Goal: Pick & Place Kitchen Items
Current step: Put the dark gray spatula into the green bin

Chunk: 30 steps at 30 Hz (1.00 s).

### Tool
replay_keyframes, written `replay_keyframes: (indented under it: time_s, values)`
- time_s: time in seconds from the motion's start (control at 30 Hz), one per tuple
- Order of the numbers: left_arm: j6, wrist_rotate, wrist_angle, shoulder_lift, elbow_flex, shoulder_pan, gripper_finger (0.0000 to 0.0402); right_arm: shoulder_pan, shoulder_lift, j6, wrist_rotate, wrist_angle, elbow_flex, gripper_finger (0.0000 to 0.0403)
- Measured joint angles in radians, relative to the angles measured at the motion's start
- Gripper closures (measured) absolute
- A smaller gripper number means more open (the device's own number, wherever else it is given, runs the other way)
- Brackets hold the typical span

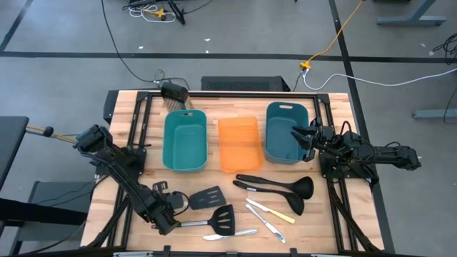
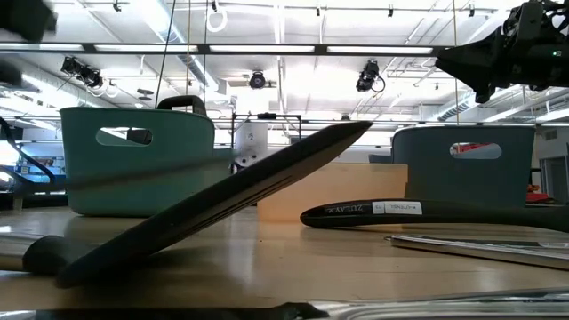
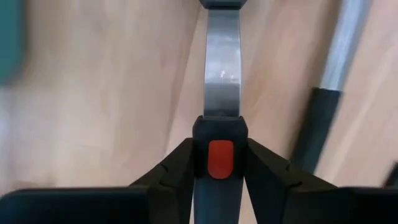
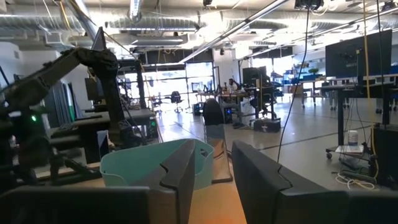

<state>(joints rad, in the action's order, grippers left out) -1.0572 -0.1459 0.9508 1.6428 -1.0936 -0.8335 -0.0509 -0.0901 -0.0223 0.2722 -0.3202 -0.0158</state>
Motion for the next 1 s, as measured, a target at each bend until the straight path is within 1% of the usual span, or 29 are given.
replay_keyframes:
  time_s: [0.13,0.23,0.33,0.47,0.57,0.7,0.77,0.83,0.9,1.0]
  values:
    - [0.078,-0.065,0.153,-0.001,-0.154,-0.002,0.0283,0.000,0.000,0.000,0.000,0.000,0.000,0.0286]
    - [0.130,-0.152,0.266,-0.007,-0.271,-0.002,0.0283,0.000,0.000,-0.001,0.000,0.000,0.000,0.0286]
    - [0.183,-0.235,0.318,-0.041,-0.367,-0.001,0.0283,0.000,0.000,-0.003,0.000,0.000,0.000,0.0286]
    - [0.232,-0.361,0.355,-0.120,-0.457,0.006,0.0283,0.000,0.000,-0.003,0.000,0.000,0.000,0.0286]
    - [0.201,-0.432,0.424,-0.194,-0.490,0.031,0.0283,0.000,0.000,-0.003,0.000,0.000,0.000,0.0286]
    - [0.118,-0.477,0.549,-0.287,-0.510,0.089,0.0283,0.000,0.000,-0.017,0.000,0.000,0.000,0.0286]
    - [0.120,-0.515,0.601,-0.322,-0.513,0.122,0.0283,0.000,0.000,-0.018,0.000,0.000,0.000,0.0286]
    - [0.196,-0.543,0.627,-0.351,-0.513,0.161,0.0283,0.000,0.000,-0.018,0.000,0.000,0.000,0.0286]
    - [0.343,-0.555,0.618,-0.375,-0.509,0.208,0.0283,0.000,0.000,-0.018,0.000,0.000,0.000,0.0286]
    - [0.478,-0.590,0.621,-0.390,-0.506,0.295,0.0283,0.000,0.000,-0.019,0.000,0.000,0.000,0.0286]
